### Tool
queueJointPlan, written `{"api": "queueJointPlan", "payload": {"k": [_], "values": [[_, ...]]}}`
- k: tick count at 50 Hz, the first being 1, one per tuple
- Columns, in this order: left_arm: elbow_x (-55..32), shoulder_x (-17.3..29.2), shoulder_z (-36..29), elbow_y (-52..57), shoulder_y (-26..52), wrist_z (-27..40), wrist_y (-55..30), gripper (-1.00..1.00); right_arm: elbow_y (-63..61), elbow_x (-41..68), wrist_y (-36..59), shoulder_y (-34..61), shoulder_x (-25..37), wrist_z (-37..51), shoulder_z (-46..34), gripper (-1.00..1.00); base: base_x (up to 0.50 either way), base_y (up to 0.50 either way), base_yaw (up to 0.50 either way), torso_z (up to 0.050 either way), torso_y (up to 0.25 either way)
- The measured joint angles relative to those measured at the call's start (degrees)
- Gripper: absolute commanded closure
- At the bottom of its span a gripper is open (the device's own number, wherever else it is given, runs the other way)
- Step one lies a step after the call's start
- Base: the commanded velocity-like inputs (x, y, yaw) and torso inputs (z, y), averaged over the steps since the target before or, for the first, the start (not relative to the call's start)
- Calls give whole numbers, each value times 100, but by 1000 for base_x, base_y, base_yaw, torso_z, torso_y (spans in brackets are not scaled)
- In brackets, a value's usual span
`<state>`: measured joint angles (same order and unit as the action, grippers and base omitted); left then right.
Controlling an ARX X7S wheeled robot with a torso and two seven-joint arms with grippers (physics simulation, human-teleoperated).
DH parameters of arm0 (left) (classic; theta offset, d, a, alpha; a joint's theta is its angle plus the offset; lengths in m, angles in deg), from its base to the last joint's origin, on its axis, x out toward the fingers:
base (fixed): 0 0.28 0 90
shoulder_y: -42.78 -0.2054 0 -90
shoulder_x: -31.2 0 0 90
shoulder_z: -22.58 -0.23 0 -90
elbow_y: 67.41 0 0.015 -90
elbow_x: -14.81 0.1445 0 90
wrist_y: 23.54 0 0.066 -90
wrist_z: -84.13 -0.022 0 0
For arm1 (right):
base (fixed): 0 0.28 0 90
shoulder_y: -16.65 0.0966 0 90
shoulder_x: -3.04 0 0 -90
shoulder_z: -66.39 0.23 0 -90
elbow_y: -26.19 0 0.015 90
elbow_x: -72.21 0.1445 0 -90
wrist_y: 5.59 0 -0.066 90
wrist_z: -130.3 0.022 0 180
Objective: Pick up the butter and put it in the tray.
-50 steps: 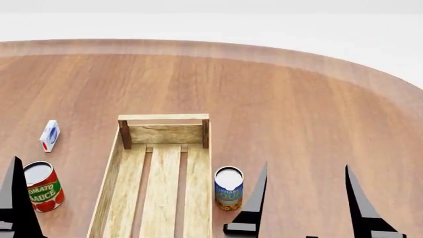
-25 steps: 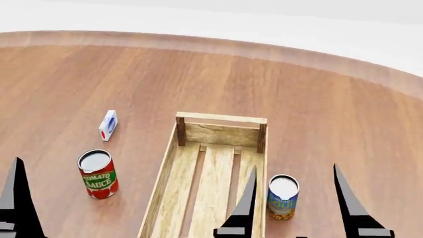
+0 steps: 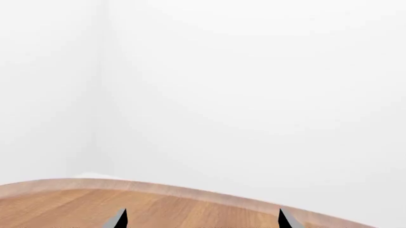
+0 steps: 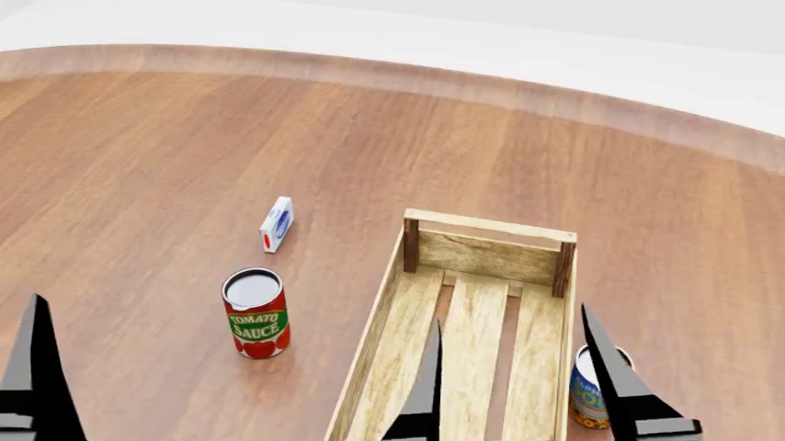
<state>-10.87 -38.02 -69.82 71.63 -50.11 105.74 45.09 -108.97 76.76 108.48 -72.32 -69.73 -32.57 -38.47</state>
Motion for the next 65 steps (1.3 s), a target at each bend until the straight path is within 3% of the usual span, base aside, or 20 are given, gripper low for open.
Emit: {"api": "queueJointPlan", "payload": {"k": [21, 37, 49, 65], "values": [[51, 49, -142, -27, -6, 51, 18, -100, -719, 1238, -6, -951, 1132, -1001, 763, -100, 0, 0, 0, 0, 0], [70, 80, -214, -53, -8, 95, 36, -100, -1126, 2945, 199, -1820, 2403, -1533, 2075, -100, 0, 0, 0, 0, 0], [58, 100, -234, -104, 8, 112, 62, -100, -1218, 4459, 1438, -1013, 3797, -1279, 2250, -100, 0, 0, 0, 0, 0], [26, 127, -237, -126, 16, 144, 88, -100, -938, 5729, 3475, 1127, 4583, -1188, 962, -100, 0, 0, 0, 0, 0]]}}
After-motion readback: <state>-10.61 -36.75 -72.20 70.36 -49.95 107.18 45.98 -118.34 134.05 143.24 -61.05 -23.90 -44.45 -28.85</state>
